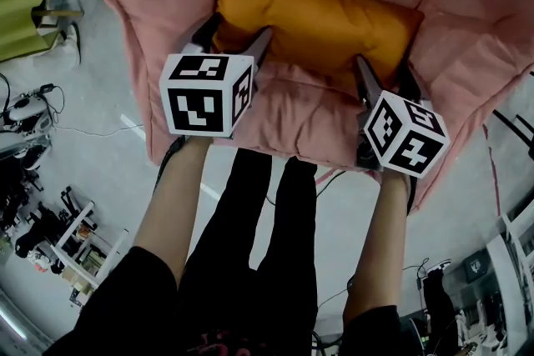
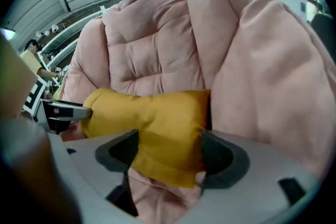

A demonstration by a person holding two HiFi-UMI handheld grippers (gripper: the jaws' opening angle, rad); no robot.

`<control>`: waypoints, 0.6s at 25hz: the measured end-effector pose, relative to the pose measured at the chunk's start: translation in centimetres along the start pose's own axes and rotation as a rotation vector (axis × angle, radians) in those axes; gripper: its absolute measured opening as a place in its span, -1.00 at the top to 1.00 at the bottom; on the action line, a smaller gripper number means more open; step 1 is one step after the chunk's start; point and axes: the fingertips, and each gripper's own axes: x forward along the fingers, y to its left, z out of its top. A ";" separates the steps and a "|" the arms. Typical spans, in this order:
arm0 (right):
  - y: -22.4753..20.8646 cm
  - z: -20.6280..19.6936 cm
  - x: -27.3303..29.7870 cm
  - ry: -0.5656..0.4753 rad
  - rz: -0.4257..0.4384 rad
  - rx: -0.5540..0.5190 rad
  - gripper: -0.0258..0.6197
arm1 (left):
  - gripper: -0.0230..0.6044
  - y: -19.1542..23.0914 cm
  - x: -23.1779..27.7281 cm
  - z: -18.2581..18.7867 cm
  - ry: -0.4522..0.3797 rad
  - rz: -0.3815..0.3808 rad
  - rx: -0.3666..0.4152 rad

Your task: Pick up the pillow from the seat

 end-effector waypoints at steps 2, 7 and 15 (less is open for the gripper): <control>0.0 -0.3 0.4 0.017 0.002 0.006 -0.18 | -0.14 0.0 0.4 -0.2 0.015 0.002 0.002; -0.3 -0.6 1.9 0.049 0.001 -0.002 -0.18 | -0.14 -0.3 1.8 -0.5 0.037 0.013 0.016; -0.3 -1.5 3.7 0.089 0.008 -0.013 -0.18 | -0.13 -0.3 3.4 -1.5 0.045 0.019 0.039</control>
